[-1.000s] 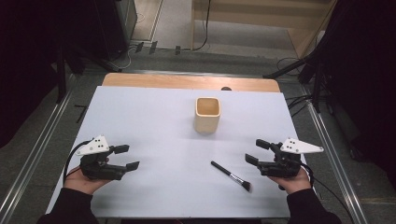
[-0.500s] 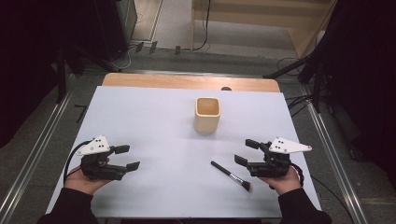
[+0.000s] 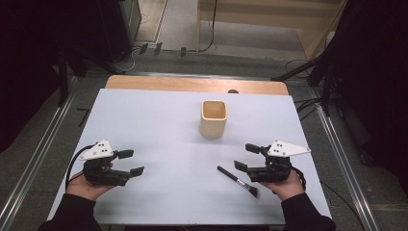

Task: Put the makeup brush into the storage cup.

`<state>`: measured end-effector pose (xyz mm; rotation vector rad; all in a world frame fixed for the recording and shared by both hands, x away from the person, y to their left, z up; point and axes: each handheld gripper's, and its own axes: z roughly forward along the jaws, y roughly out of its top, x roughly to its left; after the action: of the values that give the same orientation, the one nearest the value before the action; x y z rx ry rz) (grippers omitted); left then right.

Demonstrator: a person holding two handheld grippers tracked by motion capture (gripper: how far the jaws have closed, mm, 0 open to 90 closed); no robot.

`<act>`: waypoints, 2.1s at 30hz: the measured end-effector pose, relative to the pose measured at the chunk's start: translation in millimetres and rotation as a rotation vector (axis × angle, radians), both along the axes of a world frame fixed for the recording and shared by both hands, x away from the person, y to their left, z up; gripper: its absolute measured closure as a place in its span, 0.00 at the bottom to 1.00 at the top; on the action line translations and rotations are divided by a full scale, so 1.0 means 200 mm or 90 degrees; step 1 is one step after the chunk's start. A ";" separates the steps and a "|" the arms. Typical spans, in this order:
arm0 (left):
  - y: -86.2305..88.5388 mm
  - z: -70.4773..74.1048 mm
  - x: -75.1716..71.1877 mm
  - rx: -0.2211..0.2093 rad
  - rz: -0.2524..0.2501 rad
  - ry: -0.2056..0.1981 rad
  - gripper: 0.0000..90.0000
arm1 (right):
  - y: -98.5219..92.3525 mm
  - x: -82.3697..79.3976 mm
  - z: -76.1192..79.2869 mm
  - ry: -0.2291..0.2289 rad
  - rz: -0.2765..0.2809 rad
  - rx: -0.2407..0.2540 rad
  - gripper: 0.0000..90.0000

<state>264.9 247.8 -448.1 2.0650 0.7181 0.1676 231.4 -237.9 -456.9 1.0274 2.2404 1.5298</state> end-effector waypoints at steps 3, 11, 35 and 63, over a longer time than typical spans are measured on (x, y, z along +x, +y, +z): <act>0.00 0.00 0.00 -0.001 0.000 0.001 0.28 | 0.02 0.02 0.01 0.013 0.001 -0.028 0.26; 0.00 0.00 0.00 0.000 0.003 0.005 0.28 | 0.09 0.07 0.02 0.079 0.030 -0.111 0.25; 0.00 -0.02 0.01 0.012 0.006 0.020 0.28 | 0.21 0.18 0.05 0.290 0.120 -0.371 0.27; -0.01 -0.03 0.00 0.035 0.003 0.019 0.28 | 0.27 0.17 -0.03 0.350 0.128 -0.486 0.29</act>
<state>265.5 245.4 -453.2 2.1224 0.7448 0.1617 265.4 -182.9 -462.5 1.0561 2.9795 0.3215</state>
